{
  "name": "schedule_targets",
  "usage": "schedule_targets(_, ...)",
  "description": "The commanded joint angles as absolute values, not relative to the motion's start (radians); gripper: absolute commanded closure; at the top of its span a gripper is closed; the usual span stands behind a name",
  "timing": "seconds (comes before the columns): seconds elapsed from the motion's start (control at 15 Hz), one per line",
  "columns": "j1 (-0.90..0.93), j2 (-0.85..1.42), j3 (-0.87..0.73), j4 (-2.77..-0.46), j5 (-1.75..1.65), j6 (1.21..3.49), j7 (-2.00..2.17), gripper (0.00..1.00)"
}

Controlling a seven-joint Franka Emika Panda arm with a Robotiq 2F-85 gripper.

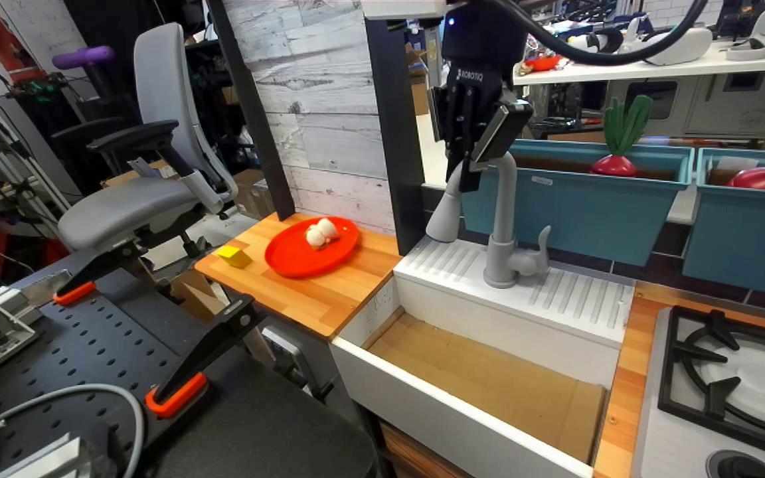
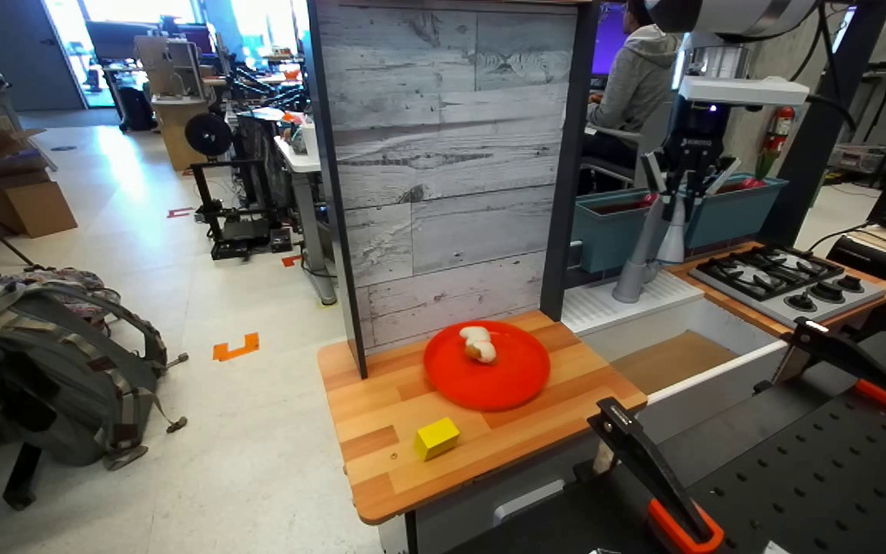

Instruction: Move the faucet to the center of the sink.

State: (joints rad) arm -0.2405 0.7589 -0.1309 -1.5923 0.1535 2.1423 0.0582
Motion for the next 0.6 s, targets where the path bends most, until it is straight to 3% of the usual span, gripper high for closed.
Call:
schedule_targets(0.0,-0.260,0.698,-0.213,-1.620,0.031,2.086,-0.004,0.94)
schedule_targets(0.13,-0.266,0.697,-0.206,-1.619,0.042,2.086,-0.014,0.94)
schedule_targets(0.2,-0.269,0.693,-0.201,-1.624,0.054,2.089,-0.016,0.50)
schedule_targets(0.27,-0.271,0.688,-0.197,-1.630,0.059,2.092,-0.020,0.49)
schedule_targets(0.53,-0.284,0.668,-0.185,-1.652,0.075,2.091,-0.059,0.22)
